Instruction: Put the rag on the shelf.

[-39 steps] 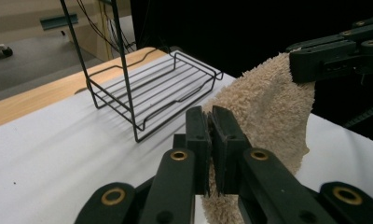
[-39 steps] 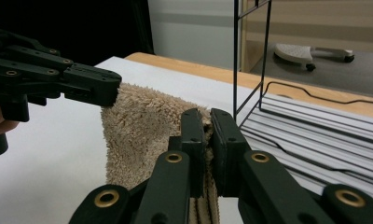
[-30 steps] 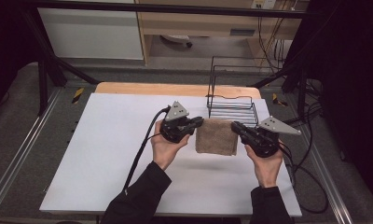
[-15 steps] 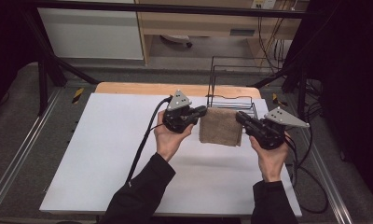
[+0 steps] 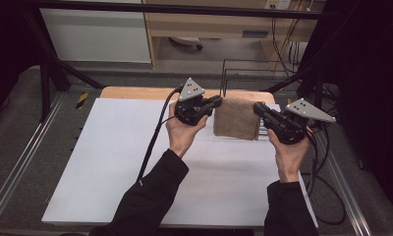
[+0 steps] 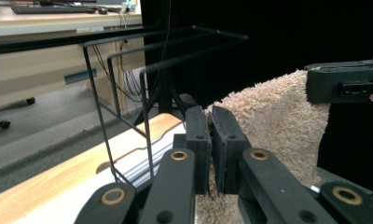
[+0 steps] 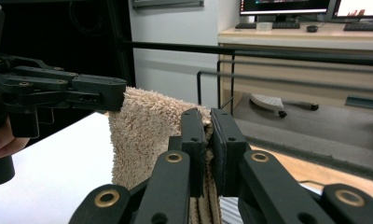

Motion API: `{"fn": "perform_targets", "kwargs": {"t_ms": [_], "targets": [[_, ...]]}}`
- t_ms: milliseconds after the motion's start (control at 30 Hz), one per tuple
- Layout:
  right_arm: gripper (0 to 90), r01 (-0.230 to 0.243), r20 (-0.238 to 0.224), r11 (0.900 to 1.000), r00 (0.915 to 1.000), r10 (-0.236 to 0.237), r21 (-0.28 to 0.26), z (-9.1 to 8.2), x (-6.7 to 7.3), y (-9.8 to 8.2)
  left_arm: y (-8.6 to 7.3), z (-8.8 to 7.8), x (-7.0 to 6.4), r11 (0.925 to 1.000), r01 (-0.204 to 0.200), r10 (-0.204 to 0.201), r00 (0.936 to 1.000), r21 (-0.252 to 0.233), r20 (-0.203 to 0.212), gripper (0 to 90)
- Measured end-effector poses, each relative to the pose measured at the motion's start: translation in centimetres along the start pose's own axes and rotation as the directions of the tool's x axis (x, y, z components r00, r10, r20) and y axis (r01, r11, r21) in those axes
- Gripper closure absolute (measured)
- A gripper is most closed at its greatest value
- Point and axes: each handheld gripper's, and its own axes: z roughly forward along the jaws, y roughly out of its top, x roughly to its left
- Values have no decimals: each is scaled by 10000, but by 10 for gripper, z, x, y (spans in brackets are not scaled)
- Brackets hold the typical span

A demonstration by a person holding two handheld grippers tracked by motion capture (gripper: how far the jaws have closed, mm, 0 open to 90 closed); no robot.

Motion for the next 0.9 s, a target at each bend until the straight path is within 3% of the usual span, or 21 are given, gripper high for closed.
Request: {"fn": "perform_targets", "kwargs": {"t_ms": [367, 900], "targets": [[848, 56, 294, 9995, 9996, -47, -325, 4, -6, 18, 22, 10, 6, 9991, 93, -96, 9999, -409, -68, 858], [849, 257, 732, 9966, 9971, -200, -779, 5, -23, 47, 54, 26, 6, 9960, -128, 117, 9999, -889, -128, 858]]}}
